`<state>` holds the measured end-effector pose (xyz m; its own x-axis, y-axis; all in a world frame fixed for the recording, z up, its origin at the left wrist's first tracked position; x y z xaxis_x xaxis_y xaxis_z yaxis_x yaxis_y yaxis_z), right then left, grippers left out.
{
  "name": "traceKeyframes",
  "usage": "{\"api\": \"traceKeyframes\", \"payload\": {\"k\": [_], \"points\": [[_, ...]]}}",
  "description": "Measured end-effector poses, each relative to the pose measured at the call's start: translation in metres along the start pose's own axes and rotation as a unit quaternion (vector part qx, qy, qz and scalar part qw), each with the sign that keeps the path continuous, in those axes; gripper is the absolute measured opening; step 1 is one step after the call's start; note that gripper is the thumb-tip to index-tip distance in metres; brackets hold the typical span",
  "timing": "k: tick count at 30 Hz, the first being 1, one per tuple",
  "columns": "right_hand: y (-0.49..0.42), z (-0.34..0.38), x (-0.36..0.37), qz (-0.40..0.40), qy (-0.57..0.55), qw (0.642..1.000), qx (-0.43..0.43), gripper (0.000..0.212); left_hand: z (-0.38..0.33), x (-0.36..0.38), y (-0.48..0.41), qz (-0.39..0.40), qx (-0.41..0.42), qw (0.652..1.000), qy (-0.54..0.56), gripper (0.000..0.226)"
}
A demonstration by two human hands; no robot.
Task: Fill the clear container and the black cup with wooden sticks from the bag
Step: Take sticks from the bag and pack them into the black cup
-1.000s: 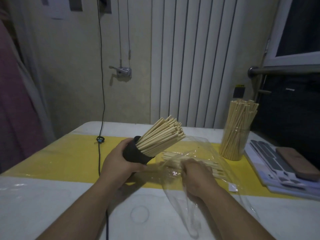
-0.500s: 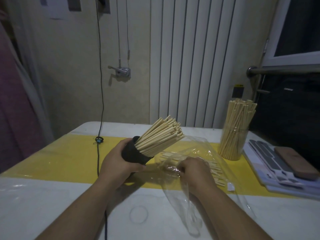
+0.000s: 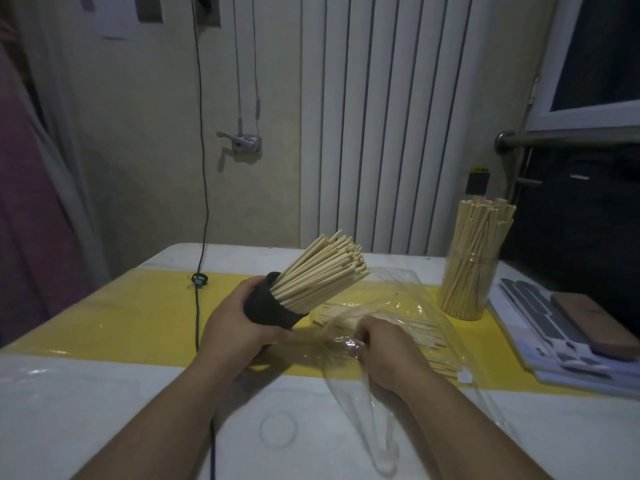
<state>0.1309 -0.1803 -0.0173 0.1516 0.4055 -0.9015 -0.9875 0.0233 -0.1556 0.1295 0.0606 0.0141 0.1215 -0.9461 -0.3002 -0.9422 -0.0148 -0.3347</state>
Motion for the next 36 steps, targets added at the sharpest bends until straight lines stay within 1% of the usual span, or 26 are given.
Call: {"api": "traceKeyframes", "payload": {"k": [3,5,7,9,11,14,17,19,23,28,31,34,36], "points": [[0.000,0.003,0.002,0.038,0.006,0.999,-0.010,0.012,0.000,0.000,0.000,0.002,-0.002,1.000,0.001,0.079],[0.000,0.002,0.000,0.024,0.020,1.000,-0.007,0.013,0.000,0.000,0.000,0.002,-0.002,1.000,0.001,0.079],[0.003,0.002,0.001,0.018,0.065,0.998,-0.017,0.008,0.001,0.000,0.000,0.003,-0.003,1.000,-0.003,0.080],[0.005,0.003,0.002,0.024,0.094,0.995,-0.026,0.017,0.002,0.000,0.000,0.004,-0.004,1.000,-0.007,0.081],[0.006,0.005,0.000,0.022,0.114,0.993,-0.031,0.019,0.002,0.000,-0.001,0.006,-0.005,1.000,-0.008,0.081],[0.011,0.006,-0.006,0.028,0.120,0.992,-0.024,0.017,0.003,0.001,-0.001,0.008,-0.006,1.000,-0.010,0.082],[0.019,0.008,-0.007,0.075,0.128,0.989,-0.020,0.019,0.003,0.000,-0.002,0.004,-0.004,1.000,-0.014,0.081],[0.025,0.013,-0.009,0.100,0.138,0.985,-0.026,0.016,0.003,0.000,-0.001,0.003,-0.004,1.000,-0.017,0.082],[0.033,0.022,-0.022,0.117,0.139,0.983,-0.034,0.009,0.002,0.000,0.000,0.003,-0.003,1.000,-0.011,0.081],[0.037,0.018,-0.038,0.130,0.152,0.980,-0.013,0.021,0.003,0.000,-0.001,0.004,-0.006,1.000,-0.006,0.080],[0.041,0.023,-0.050,0.115,0.183,0.976,-0.023,0.019,0.004,0.000,-0.001,0.005,-0.008,1.000,-0.004,0.079],[0.046,0.032,-0.064,0.076,0.204,0.976,-0.031,0.030,0.004,0.000,-0.001,0.006,-0.008,1.000,-0.008,0.080],[0.050,0.041,-0.075,0.033,0.211,0.976,-0.046,0.033,0.003,0.000,0.000,0.007,-0.008,1.000,-0.008,0.080]]}}
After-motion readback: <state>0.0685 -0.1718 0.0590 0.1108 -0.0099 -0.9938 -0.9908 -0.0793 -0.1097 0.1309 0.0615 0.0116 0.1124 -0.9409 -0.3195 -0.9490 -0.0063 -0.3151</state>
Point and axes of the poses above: each hand's wrist, its own y-axis away from the middle knuckle, its own x-axis out of the palm, z = x × y, the point moved 8 cm from there along -y, towards the middle knuckle, and after that the axes turned 2 degrees about z, right-handed, at the moved point
